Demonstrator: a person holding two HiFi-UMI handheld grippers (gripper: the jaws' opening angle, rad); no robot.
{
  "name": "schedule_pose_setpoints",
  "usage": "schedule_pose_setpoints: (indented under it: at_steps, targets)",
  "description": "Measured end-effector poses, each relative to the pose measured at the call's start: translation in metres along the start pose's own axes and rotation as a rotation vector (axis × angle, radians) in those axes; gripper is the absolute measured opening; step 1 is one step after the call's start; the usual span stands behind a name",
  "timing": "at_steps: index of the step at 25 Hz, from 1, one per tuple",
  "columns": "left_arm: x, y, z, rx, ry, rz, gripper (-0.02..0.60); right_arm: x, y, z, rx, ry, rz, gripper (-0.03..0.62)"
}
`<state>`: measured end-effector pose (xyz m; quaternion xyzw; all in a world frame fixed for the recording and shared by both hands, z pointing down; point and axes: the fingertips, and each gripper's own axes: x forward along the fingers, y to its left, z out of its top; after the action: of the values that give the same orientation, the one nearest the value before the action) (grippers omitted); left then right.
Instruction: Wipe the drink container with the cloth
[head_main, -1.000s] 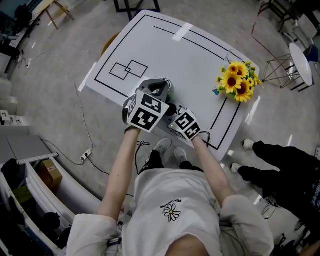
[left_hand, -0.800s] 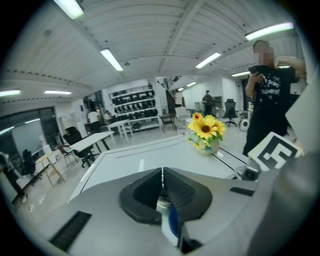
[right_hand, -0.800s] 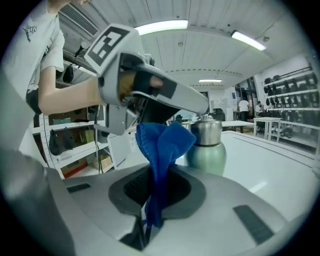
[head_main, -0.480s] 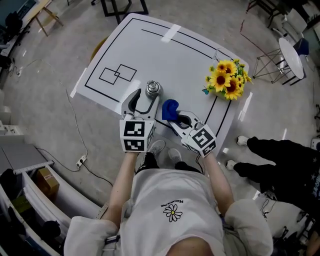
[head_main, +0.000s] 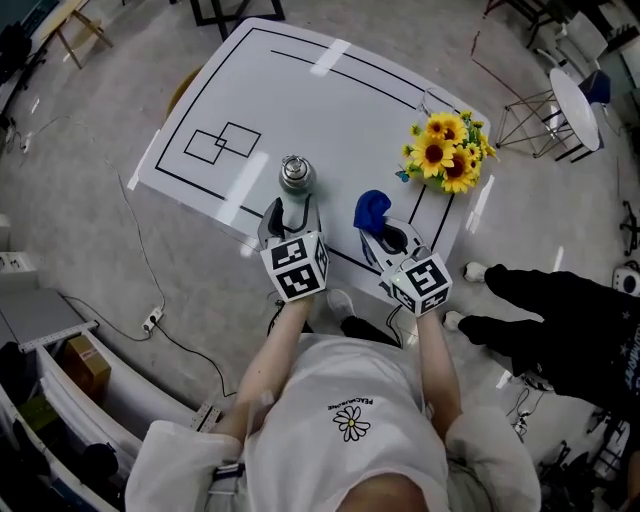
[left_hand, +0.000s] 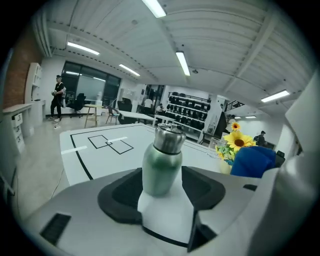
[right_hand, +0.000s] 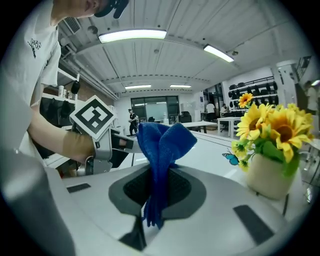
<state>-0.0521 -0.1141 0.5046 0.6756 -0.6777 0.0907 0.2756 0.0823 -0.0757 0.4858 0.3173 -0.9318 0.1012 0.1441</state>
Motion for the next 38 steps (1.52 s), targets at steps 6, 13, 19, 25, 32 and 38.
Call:
schedule_pose_setpoints:
  at_steps: [6,13,19,25,32,38]
  targets:
    - [0.017,-0.013,-0.014,-0.026,0.02,0.073,0.275,-0.014,-0.005,-0.009,0.013,0.019,-0.024,0.041]
    - [0.027,-0.007,-0.018,-0.048,0.009,0.228,0.313,-0.037,-0.009,-0.024,0.031,0.043,-0.025,0.041]
    - [0.032,0.003,-0.019,-0.02,0.026,0.264,0.316,-0.044,-0.012,-0.03,0.052,0.04,-0.037,0.041]
    - [0.027,0.009,-0.021,0.062,0.026,0.203,0.333,-0.036,-0.011,-0.025,0.045,0.036,-0.032,0.041]
    - [0.004,0.026,-0.027,0.139,0.023,0.164,0.341,-0.018,-0.004,-0.019,0.042,0.035,-0.005,0.041]
    - [-0.006,0.062,-0.026,0.083,0.022,0.184,0.339,-0.002,0.003,-0.019,0.04,0.04,0.026,0.041]
